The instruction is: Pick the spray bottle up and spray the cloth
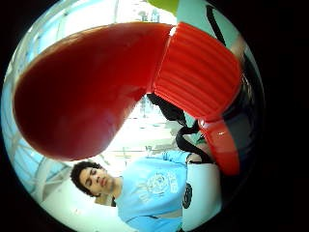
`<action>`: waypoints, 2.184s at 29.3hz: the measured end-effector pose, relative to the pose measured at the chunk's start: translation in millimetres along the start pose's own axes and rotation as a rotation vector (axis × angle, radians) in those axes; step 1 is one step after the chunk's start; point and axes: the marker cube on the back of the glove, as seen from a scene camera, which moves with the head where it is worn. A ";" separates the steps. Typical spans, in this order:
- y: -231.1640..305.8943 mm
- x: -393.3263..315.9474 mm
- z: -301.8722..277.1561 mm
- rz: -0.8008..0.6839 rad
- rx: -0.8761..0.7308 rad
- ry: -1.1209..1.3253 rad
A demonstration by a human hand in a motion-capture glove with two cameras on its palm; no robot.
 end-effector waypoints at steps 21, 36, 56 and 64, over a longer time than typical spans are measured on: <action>-82.2 -54.1 171.0 -0.282 0.147 -0.232; -107.9 -44.0 217.5 -0.312 0.167 -0.229; -97.5 -36.0 214.1 -0.302 0.186 -0.247; -48.3 -30.6 175.0 -0.344 0.233 -0.170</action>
